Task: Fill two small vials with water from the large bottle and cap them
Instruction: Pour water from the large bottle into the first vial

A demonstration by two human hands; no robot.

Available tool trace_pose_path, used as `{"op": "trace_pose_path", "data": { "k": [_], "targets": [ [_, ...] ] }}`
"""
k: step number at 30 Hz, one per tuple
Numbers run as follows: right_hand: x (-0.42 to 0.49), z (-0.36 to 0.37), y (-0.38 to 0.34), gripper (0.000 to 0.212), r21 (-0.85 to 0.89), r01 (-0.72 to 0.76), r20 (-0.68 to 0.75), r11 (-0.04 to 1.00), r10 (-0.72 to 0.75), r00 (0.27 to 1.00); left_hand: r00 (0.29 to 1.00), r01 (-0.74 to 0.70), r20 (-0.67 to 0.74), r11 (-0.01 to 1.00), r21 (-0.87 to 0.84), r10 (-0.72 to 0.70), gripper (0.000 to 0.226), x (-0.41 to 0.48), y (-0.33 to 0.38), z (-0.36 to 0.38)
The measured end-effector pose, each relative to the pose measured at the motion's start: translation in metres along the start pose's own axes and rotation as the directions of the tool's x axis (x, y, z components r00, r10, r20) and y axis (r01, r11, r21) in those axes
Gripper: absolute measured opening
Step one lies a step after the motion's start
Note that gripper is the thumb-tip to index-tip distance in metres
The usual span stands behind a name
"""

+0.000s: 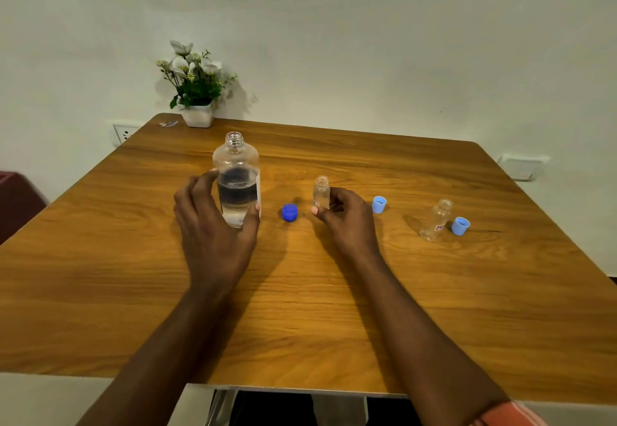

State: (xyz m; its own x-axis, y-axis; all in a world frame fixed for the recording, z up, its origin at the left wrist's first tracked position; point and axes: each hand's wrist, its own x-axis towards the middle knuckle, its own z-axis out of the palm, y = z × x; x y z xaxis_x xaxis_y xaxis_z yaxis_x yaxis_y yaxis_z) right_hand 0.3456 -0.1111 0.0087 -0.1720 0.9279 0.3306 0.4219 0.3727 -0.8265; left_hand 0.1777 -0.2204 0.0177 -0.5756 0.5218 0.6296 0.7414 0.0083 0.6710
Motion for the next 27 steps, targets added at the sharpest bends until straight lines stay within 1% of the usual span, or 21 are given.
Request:
{"op": "trace_pose_path", "data": {
  "k": [2, 3, 5, 7, 9, 14, 21, 27],
  "targets": [
    [0.005, 0.002, 0.000, 0.029, -0.010, -0.003, -0.007, 1.000, 0.003, 1.000, 0.991, -0.133, -0.012, 0.991, 0.007, 0.133, 0.056, -0.009, 0.005, 0.001],
    [0.007, 0.003, 0.000, 0.028, -0.015, 0.000, -0.010, 1.000, 0.000, 1.000, 0.976, -0.218, 0.010, 0.976, 0.007, 0.218, 0.047, -0.013, 0.008, 0.003],
    [0.011, 0.005, -0.001, 0.027, -0.028, 0.002, -0.012, 1.000, -0.002, 1.000, 0.931, -0.348, 0.117, 0.937, 0.000, 0.346, 0.037, -0.021, 0.015, 0.009],
    [0.014, 0.007, -0.001, 0.025, -0.036, -0.004, -0.013, 0.999, 0.004, 1.000, 0.891, -0.399, 0.240, 0.917, 0.007, 0.386, 0.035, -0.025, 0.023, 0.017],
    [0.017, 0.008, -0.001, 0.022, -0.052, -0.013, -0.020, 0.999, 0.012, 1.000, 0.871, -0.397, 0.333, 0.917, 0.042, 0.361, 0.035, -0.025, 0.029, 0.027],
    [0.021, 0.009, -0.001, 0.021, -0.072, -0.020, -0.025, 0.997, 0.019, 1.000, 0.839, -0.382, 0.458, 0.917, 0.115, 0.292, 0.033, -0.019, 0.037, 0.046],
    [0.022, 0.009, -0.002, 0.026, -0.103, -0.045, 0.000, 0.994, 0.046, 0.999, 0.840, -0.348, 0.482, 0.928, 0.130, 0.248, 0.035, -0.017, 0.036, 0.050],
    [0.020, 0.009, -0.004, 0.024, -0.115, -0.060, -0.013, 0.992, 0.058, 0.998, 0.841, -0.329, 0.492, 0.934, 0.138, 0.224, 0.033, -0.018, 0.036, 0.048]
  ]
}}
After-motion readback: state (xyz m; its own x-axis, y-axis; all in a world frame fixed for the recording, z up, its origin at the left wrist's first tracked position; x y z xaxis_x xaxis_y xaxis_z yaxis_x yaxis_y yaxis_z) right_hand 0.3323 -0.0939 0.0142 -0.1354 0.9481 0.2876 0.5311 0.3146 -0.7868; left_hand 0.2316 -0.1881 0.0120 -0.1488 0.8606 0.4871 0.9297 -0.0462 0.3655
